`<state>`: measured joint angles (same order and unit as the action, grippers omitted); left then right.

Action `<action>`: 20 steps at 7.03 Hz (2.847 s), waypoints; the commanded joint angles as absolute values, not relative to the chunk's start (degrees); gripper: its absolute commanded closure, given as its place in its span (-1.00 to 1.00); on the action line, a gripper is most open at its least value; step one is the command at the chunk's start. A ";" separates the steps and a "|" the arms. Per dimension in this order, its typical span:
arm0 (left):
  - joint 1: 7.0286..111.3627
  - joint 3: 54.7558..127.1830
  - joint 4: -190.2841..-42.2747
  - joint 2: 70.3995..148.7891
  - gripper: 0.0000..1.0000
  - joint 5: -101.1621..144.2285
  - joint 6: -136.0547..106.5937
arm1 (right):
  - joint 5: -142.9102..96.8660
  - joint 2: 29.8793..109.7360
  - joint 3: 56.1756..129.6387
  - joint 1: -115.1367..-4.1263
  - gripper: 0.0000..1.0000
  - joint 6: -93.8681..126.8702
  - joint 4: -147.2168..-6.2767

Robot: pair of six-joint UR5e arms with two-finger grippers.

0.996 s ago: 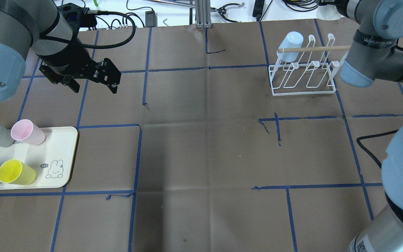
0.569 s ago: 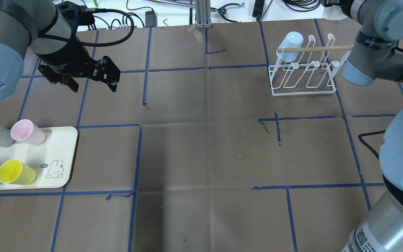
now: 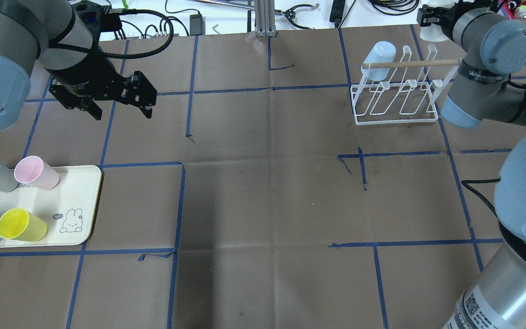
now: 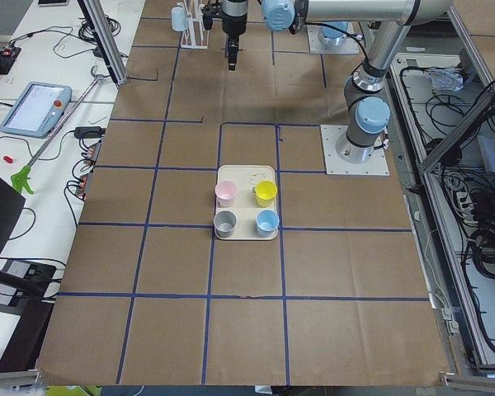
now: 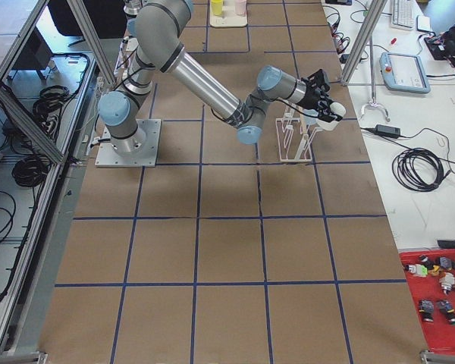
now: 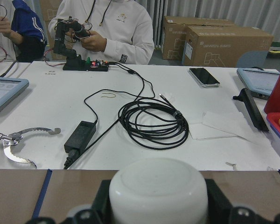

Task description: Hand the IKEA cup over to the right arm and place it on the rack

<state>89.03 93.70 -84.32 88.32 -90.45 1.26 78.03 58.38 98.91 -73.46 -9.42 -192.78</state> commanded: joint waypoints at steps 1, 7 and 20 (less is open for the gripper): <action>89.03 93.69 -84.29 88.33 -0.98 -90.44 1.23 | 78.31 58.53 101.06 -72.95 0.83 -9.49 -193.10; 89.03 93.87 -84.29 88.33 -0.98 -90.44 1.23 | 78.66 59.15 103.36 -72.33 -1.00 -9.23 -193.27; 89.03 93.87 -84.29 87.98 -0.98 -90.62 1.41 | 82.44 84.55 92.49 -83.74 -1.00 -6.78 -119.63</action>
<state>89.03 93.84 -84.29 87.98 -90.61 1.34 81.48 84.20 96.23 -81.34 -8.04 -132.04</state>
